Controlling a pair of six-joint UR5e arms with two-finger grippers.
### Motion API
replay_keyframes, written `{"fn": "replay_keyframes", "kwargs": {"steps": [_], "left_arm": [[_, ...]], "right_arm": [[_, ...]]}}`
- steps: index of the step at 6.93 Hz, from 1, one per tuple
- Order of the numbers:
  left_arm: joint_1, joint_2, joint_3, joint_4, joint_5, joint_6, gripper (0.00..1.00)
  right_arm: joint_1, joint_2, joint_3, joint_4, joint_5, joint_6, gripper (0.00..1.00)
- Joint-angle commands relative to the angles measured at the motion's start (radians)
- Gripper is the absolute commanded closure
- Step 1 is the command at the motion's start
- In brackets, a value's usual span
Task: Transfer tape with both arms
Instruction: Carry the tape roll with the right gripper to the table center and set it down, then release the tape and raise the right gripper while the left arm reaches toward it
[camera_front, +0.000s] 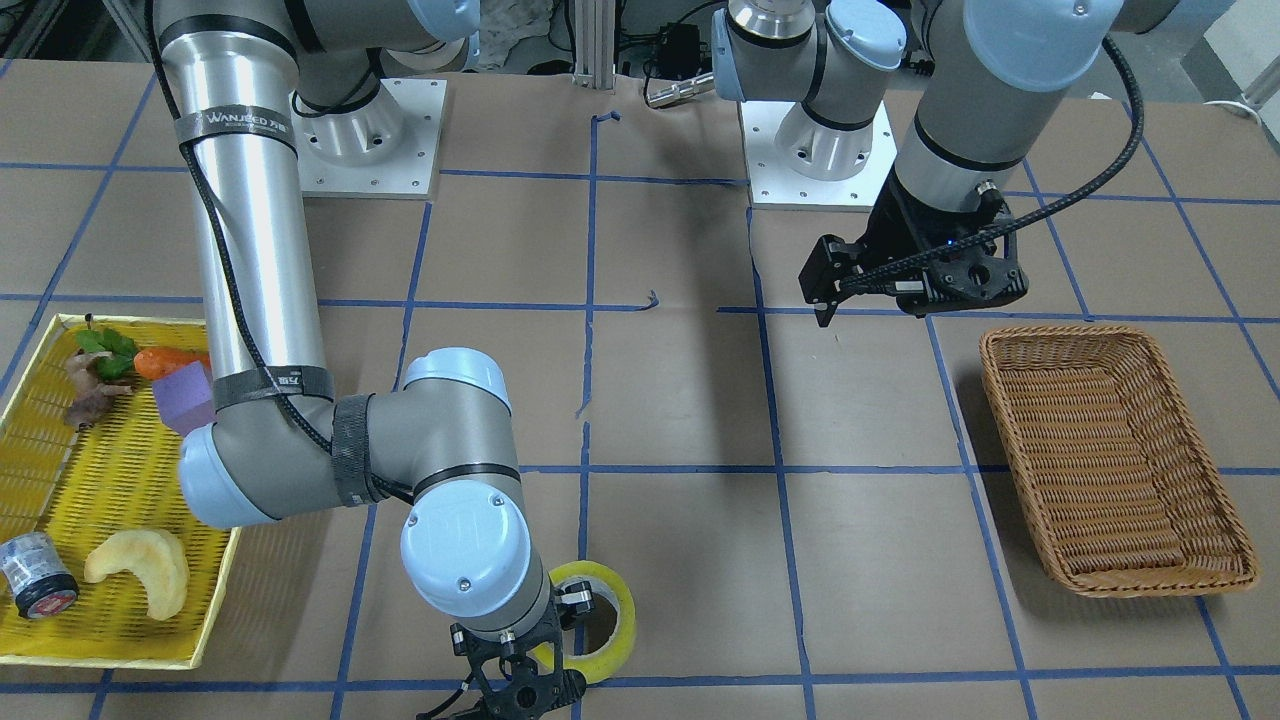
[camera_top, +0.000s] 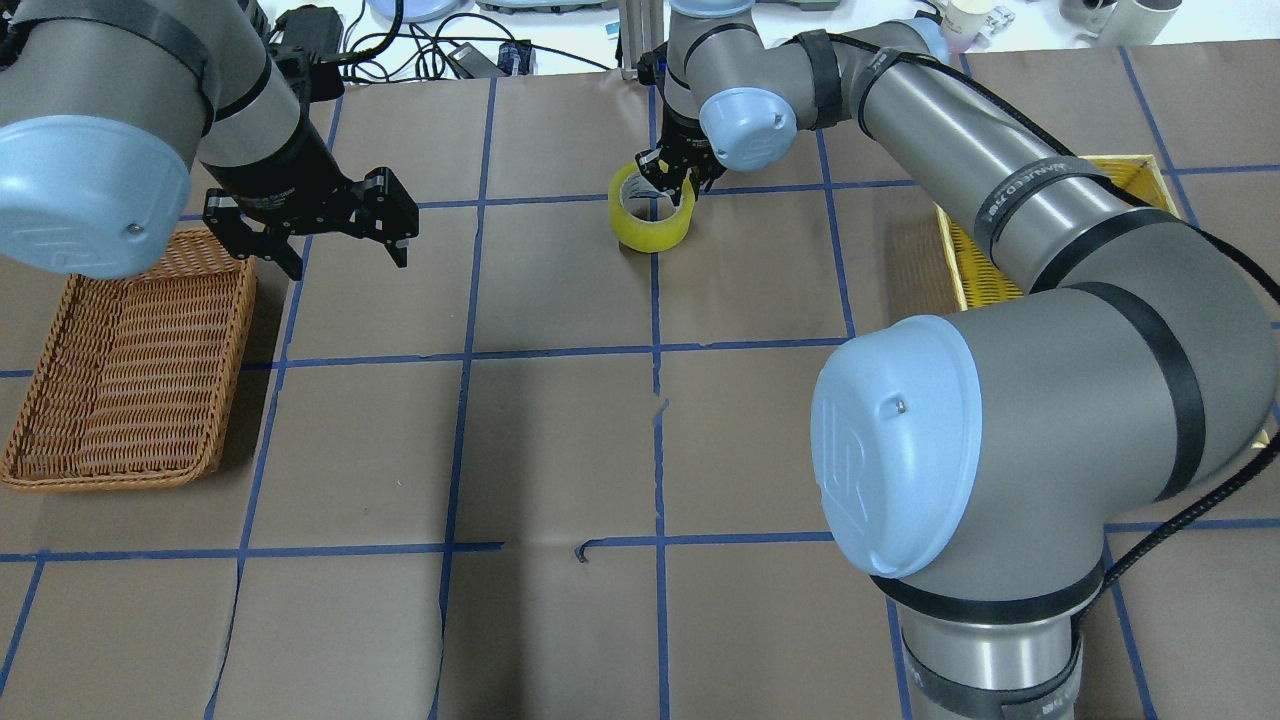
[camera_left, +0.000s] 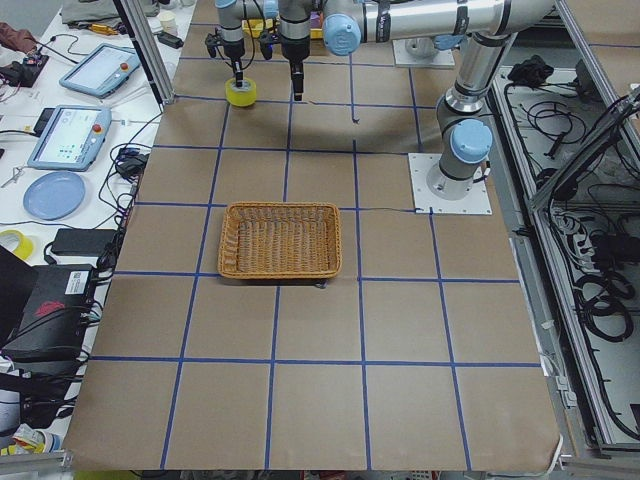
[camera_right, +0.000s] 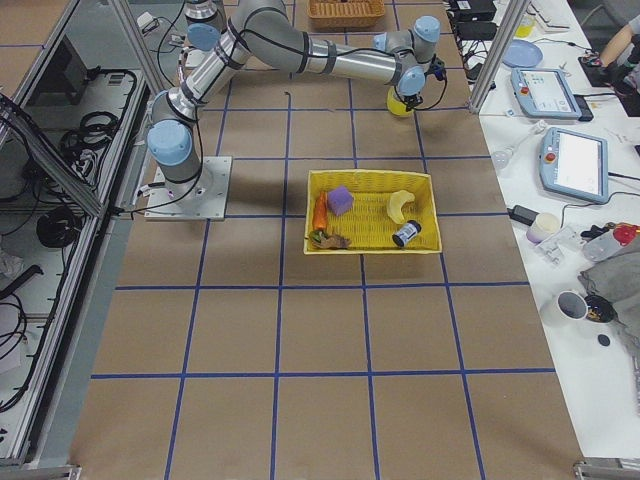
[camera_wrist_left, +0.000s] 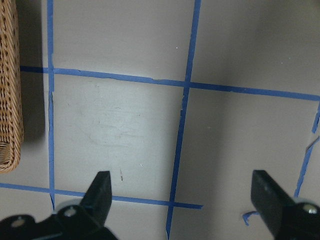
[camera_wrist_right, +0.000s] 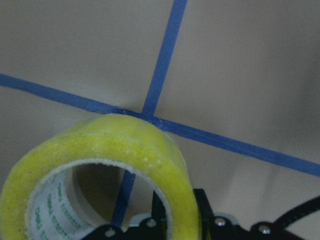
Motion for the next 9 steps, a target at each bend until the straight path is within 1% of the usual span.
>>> {"fn": "replay_keyframes", "kwargs": {"steps": [1,2,3,4,5,6,7,8,9], "left_arm": [[0.000,-0.001,0.000,0.002,0.002,0.000,0.00],[0.000,-0.001,0.000,0.002,0.000,0.000,0.00],[0.002,-0.004,0.000,-0.001,0.003,0.000,0.00],[0.005,0.000,0.002,-0.005,0.003,-0.003,0.00],[0.021,-0.006,0.002,0.002,-0.003,0.000,0.00],[0.025,-0.036,0.002,0.037,-0.008,-0.002,0.00],[0.022,-0.091,0.011,0.196,-0.017,-0.011,0.00],[0.020,-0.142,0.015,0.309,-0.062,-0.014,0.00],[0.017,-0.202,0.032,0.393,-0.116,-0.022,0.00]], "right_arm": [[0.001,0.002,0.001,0.004,-0.001,-0.001,0.00],[0.001,-0.009,-0.002,0.006,0.006,0.014,0.00],[0.001,-0.044,0.001,0.017,0.006,0.011,0.00],[-0.001,-0.105,0.010,0.103,-0.006,0.007,0.00],[-0.005,-0.188,0.046,0.150,-0.010,0.002,0.00],[-0.013,-0.298,0.135,0.188,-0.048,-0.006,0.00],[-0.042,-0.417,0.236,0.195,-0.055,-0.007,0.00],[-0.100,-0.534,0.305,0.217,-0.052,-0.007,0.00],[-0.132,-0.658,0.370,0.312,-0.050,-0.045,0.00]]}}
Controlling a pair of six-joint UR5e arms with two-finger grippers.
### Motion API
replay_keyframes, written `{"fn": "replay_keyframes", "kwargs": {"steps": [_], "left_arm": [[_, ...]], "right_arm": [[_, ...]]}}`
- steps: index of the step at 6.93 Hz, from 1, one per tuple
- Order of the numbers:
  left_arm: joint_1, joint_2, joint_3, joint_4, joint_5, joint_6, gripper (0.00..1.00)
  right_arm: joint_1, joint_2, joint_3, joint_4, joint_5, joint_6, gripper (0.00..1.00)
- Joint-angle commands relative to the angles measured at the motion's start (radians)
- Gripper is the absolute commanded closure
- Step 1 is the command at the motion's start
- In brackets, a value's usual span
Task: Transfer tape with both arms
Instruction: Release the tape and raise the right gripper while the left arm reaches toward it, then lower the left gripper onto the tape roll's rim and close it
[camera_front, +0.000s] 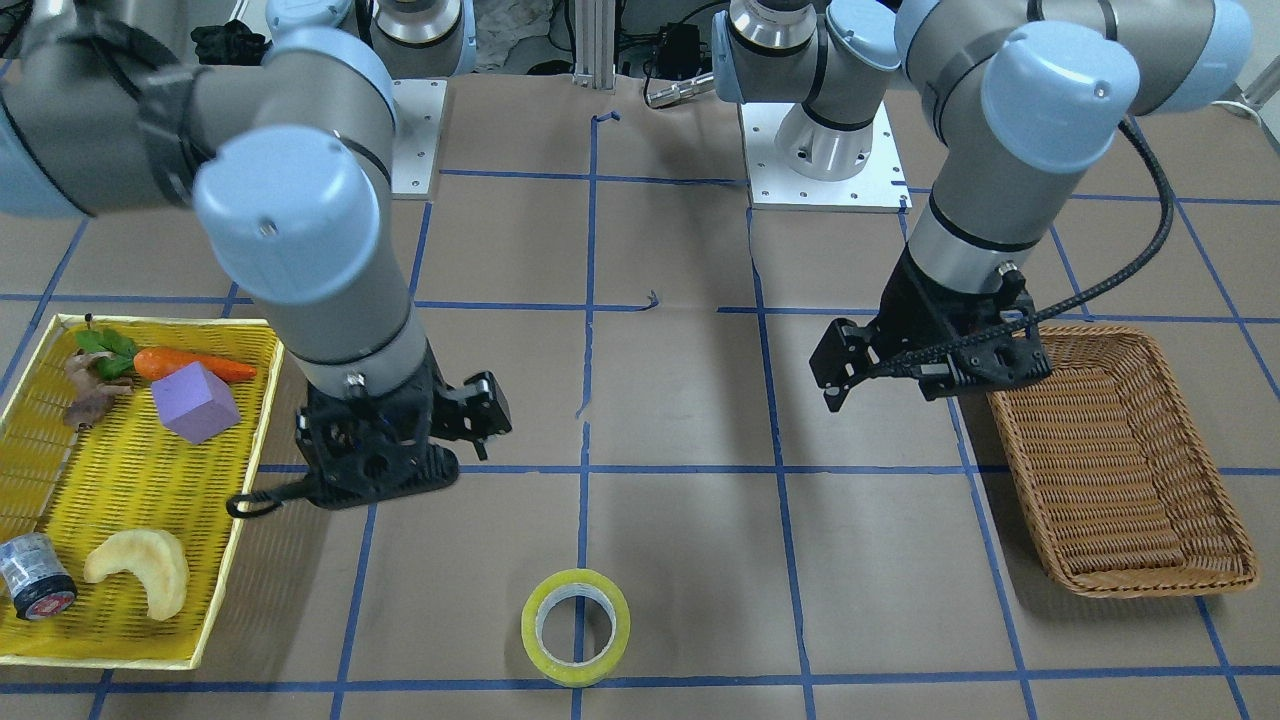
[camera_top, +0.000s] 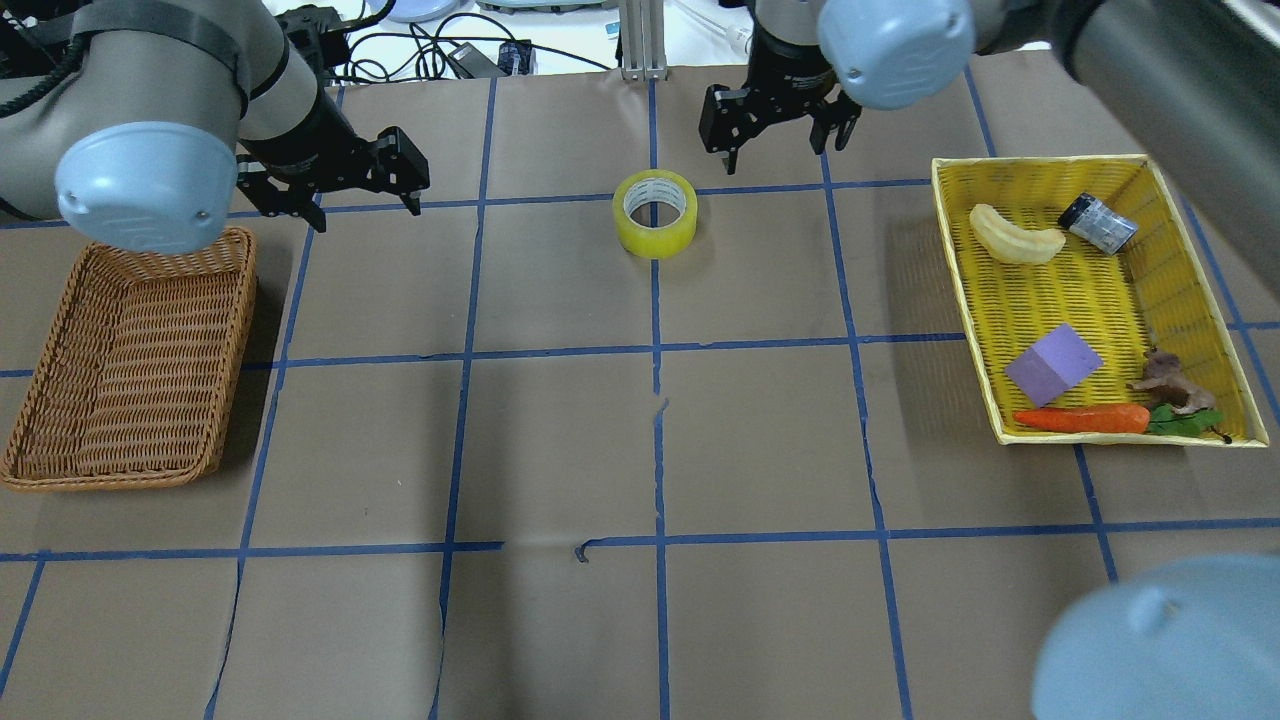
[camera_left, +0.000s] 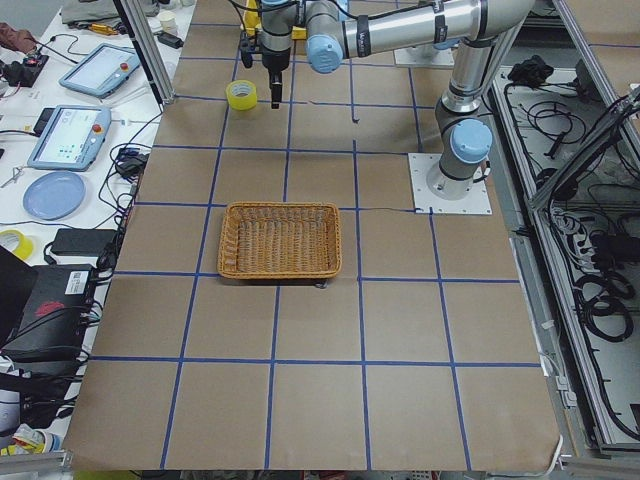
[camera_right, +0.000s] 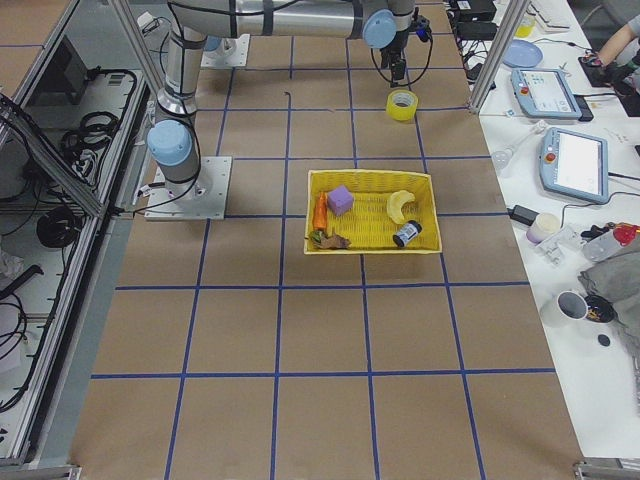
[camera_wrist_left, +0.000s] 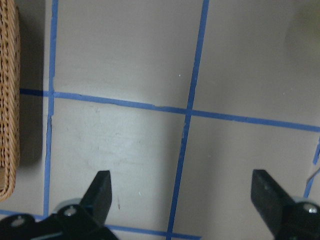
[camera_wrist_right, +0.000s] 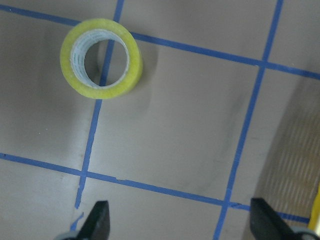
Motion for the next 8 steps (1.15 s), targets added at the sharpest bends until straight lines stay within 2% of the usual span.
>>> {"fn": "replay_keyframes", "kwargs": {"steps": [1,2,3,4,5,8], "left_arm": [[-0.027,-0.129,0.056,0.149,-0.056,-0.026,0.00],[-0.067,-0.188,0.121,0.158,-0.057,-0.078,0.00],[-0.102,-0.251,0.175,0.184,-0.057,-0.109,0.00],[-0.128,-0.320,0.185,0.282,-0.070,-0.130,0.00],[-0.142,-0.383,0.188,0.346,-0.144,-0.177,0.00],[-0.214,-0.521,0.190,0.471,-0.179,-0.193,0.00]], "right_arm": [[-0.058,-0.234,0.135,0.147,-0.009,-0.043,0.00],[-0.060,-0.268,0.152,0.203,-0.008,-0.028,0.00],[-0.058,-0.268,0.152,0.189,0.005,-0.027,0.00],[-0.058,-0.261,0.137,0.180,0.000,-0.026,0.00],[-0.061,-0.261,0.135,0.185,-0.004,-0.026,0.00],[-0.128,-0.258,0.106,0.190,0.015,-0.032,0.00]]}}
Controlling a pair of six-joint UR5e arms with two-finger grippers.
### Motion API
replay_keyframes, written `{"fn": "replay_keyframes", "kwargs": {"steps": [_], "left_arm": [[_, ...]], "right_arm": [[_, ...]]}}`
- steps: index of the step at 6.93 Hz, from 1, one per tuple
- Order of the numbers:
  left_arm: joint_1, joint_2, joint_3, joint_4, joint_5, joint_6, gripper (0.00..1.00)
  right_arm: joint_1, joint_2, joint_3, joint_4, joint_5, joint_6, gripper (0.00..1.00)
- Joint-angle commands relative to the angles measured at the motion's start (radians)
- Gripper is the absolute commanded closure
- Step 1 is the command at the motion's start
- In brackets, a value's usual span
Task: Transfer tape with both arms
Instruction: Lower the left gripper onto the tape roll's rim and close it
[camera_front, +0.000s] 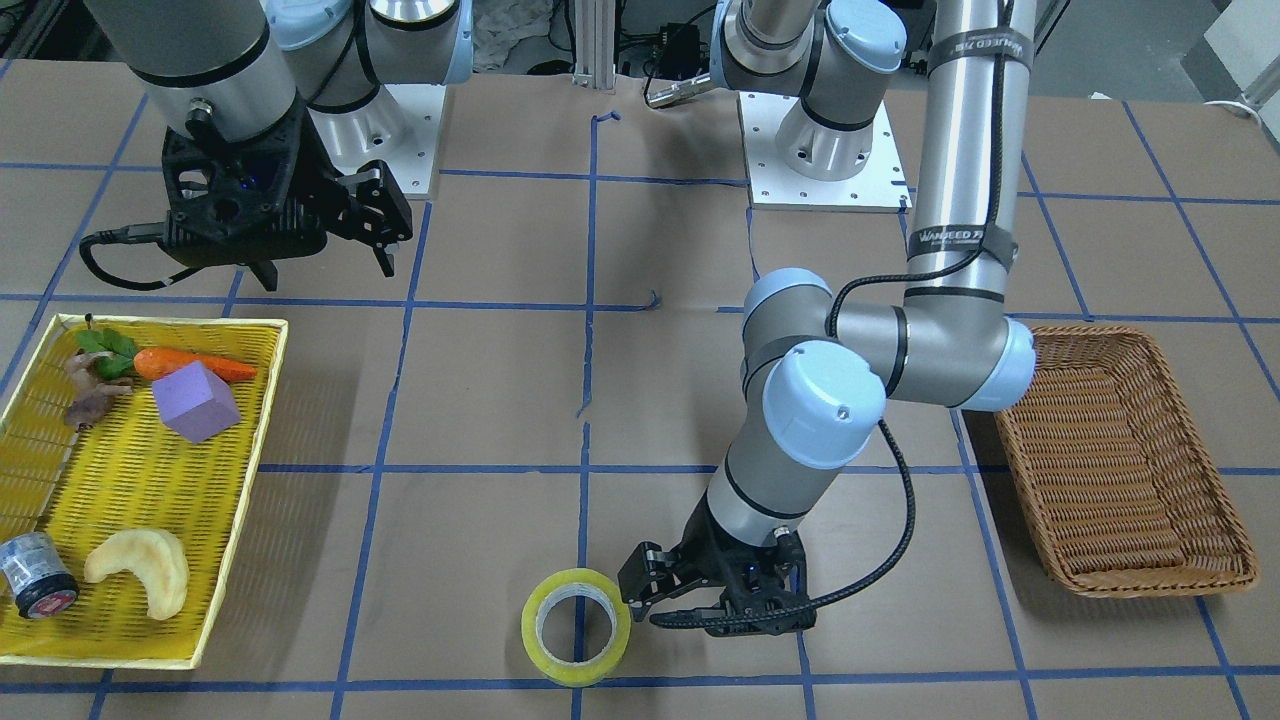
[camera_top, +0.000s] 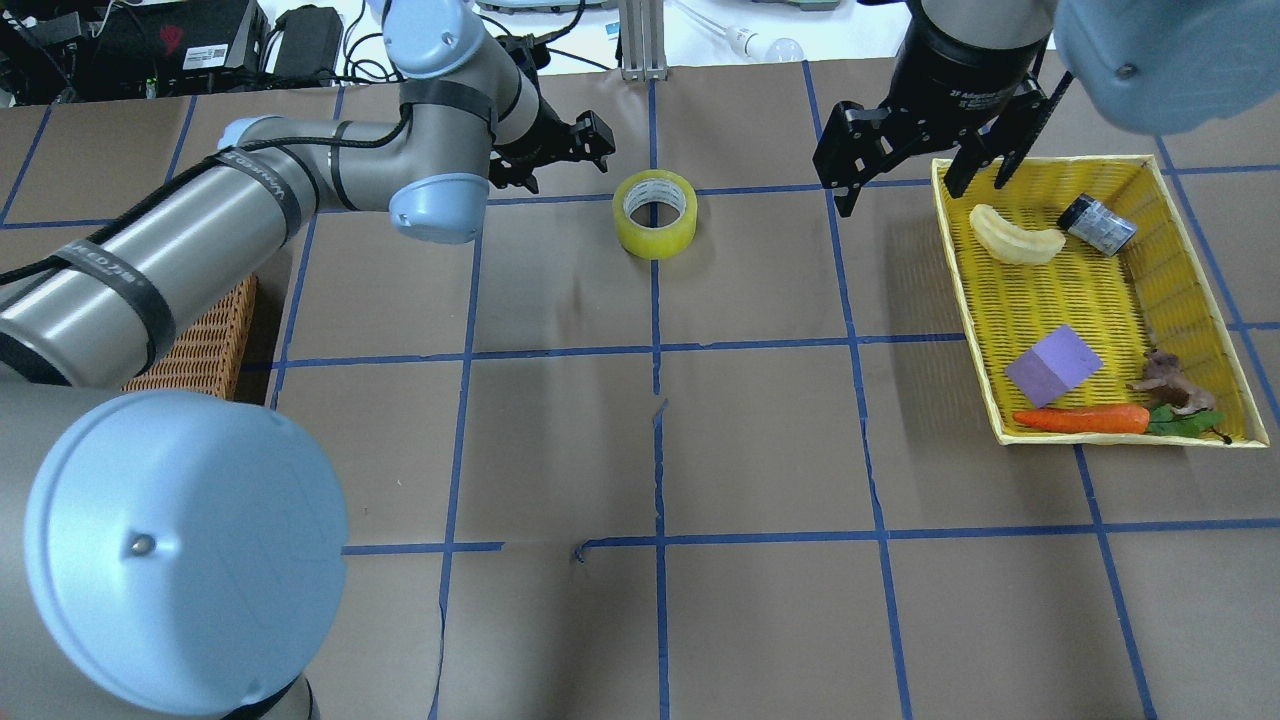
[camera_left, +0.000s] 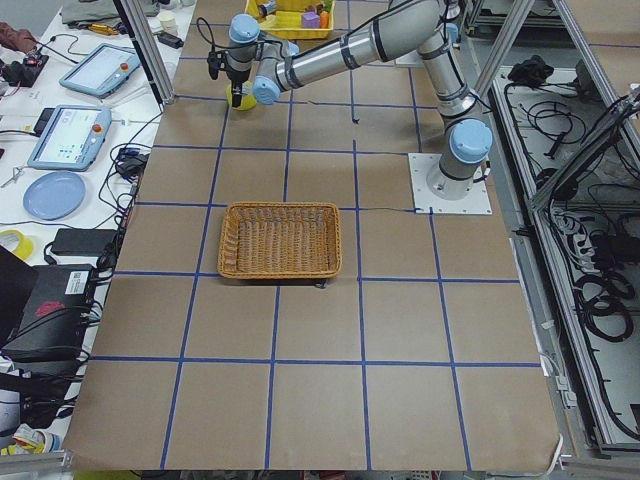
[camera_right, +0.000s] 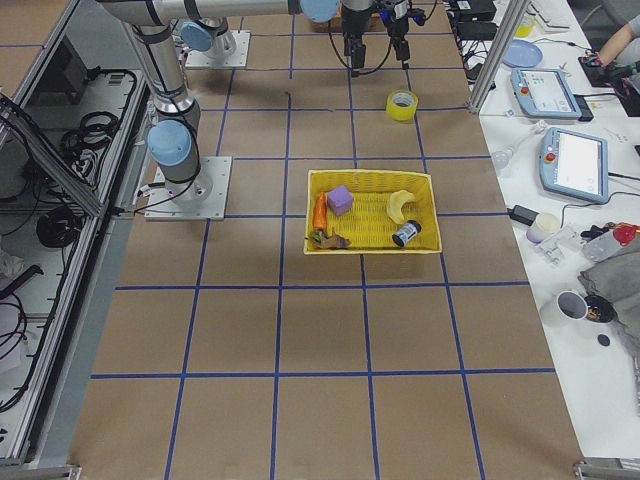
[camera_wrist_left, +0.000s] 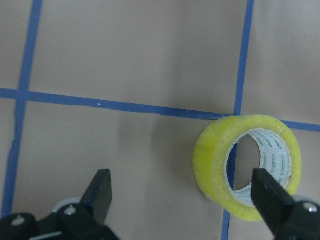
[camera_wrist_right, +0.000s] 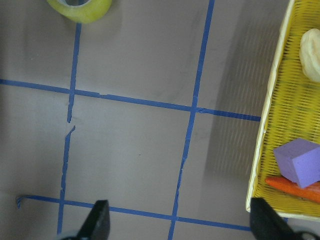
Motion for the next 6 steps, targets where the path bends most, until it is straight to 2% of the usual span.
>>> {"fn": "replay_keyframes", "kwargs": {"steps": [1,2,3,4,5,6], "left_arm": [[-0.039,-0.074,0.001,0.046,-0.016,-0.010,0.00],[-0.042,-0.088,0.001,0.053,-0.016,-0.008,0.00],[-0.049,-0.103,0.001,0.053,-0.016,-0.008,0.08],[-0.052,-0.108,0.001,0.050,-0.016,-0.011,0.70],[-0.052,-0.108,0.001,0.049,-0.016,-0.011,1.00],[-0.050,-0.100,0.002,0.047,-0.016,-0.011,1.00]], "right_arm": [[-0.045,0.000,-0.018,0.004,0.008,-0.006,0.00],[-0.043,0.000,-0.015,-0.003,0.009,0.000,0.00],[-0.043,0.000,-0.016,-0.019,0.002,0.000,0.00],[-0.043,0.000,-0.009,-0.039,0.003,0.000,0.00],[-0.043,0.000,-0.007,-0.041,0.002,0.000,0.00],[-0.043,0.000,-0.007,-0.041,0.006,-0.003,0.00]]}}
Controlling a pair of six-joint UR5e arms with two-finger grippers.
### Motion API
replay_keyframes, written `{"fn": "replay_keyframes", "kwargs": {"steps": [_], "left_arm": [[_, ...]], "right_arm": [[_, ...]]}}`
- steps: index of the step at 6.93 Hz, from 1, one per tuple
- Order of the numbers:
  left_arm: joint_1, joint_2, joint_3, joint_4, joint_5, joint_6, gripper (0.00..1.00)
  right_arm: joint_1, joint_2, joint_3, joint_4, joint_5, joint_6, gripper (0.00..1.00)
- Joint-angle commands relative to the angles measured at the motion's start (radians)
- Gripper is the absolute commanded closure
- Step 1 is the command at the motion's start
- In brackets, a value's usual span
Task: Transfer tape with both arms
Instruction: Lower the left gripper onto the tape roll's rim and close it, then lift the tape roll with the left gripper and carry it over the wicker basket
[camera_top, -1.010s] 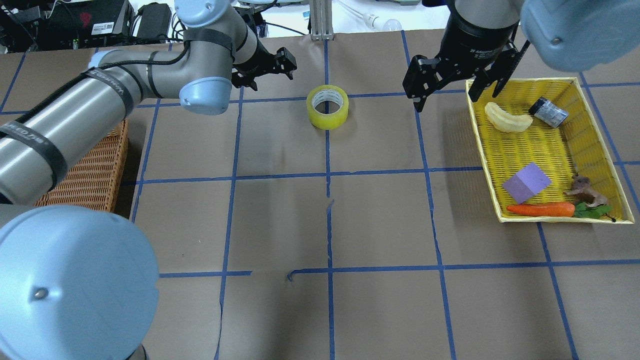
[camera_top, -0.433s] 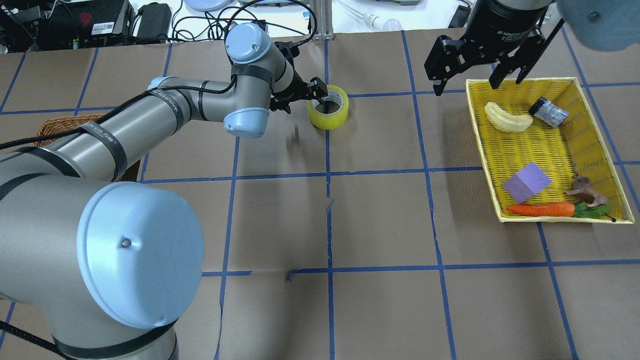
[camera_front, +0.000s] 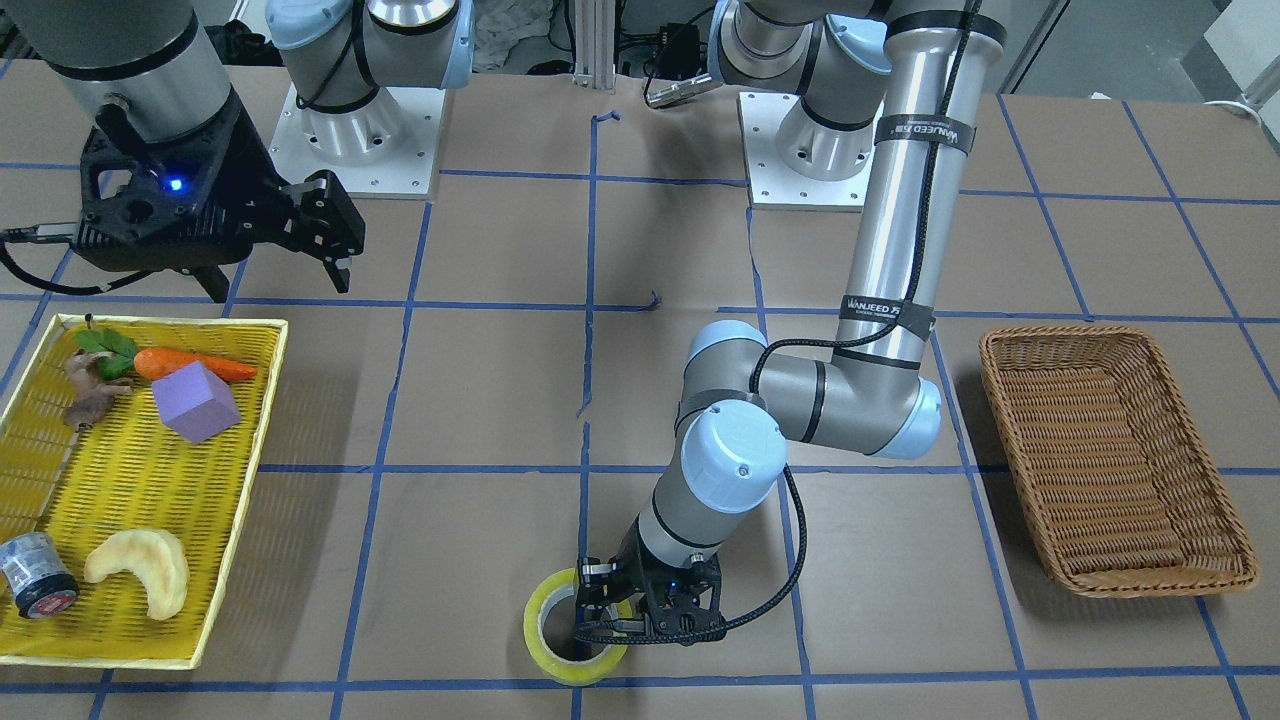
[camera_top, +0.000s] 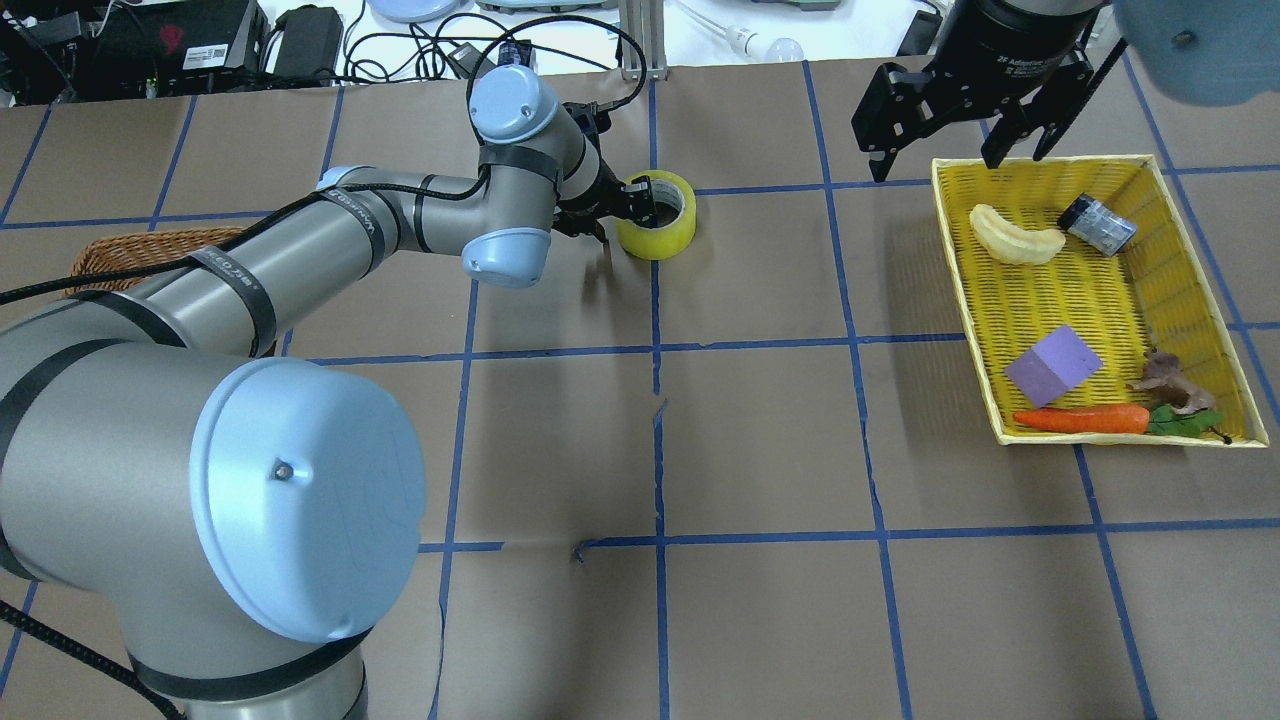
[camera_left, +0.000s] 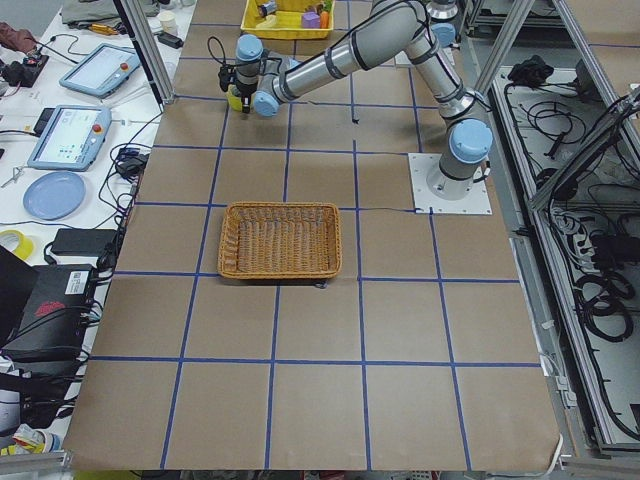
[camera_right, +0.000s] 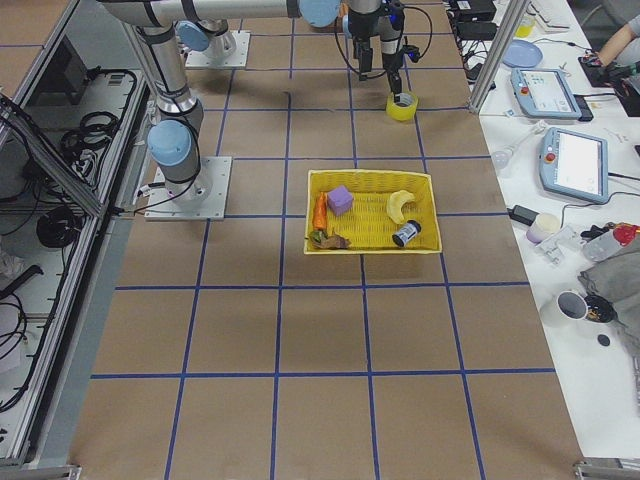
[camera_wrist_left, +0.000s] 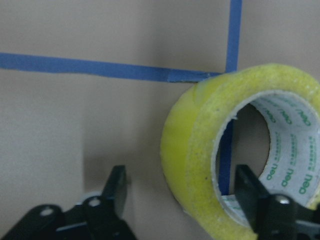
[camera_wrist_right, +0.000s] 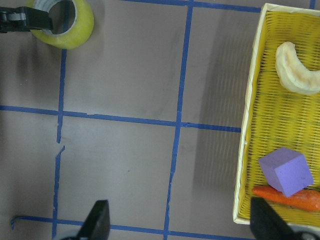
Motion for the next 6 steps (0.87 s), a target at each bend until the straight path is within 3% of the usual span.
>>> {"fn": "replay_keyframes", "kwargs": {"steps": [1,3,6], "left_arm": [[0.000,0.023,0.010,-0.002,0.001,0.019,1.00],[0.013,0.081,0.057,-0.116,0.014,0.052,1.00],[0.224,0.255,0.102,-0.490,0.084,0.305,1.00]], "right_arm": [[0.000,0.000,0.001,-0.002,-0.005,-0.007,0.00],[-0.002,0.002,0.000,-0.018,-0.008,-0.015,0.00],[0.000,0.002,0.001,-0.020,-0.006,-0.013,0.00]]}}
